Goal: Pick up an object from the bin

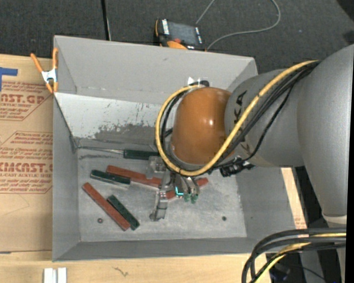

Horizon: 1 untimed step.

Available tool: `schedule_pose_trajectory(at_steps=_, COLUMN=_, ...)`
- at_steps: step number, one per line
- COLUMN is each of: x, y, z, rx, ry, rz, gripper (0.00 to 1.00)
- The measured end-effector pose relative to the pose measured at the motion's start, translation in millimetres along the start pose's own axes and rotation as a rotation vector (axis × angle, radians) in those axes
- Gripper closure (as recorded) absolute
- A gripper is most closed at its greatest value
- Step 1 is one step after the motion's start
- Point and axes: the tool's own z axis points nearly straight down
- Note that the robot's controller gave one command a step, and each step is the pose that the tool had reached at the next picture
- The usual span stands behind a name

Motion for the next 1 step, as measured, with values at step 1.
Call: schedule_pose_trajectory(at_steps=1, x=-12.6, y=-124.7, z=71.9, rx=0.003, ry=-0.004, rz=-0.070, gripper=0.00)
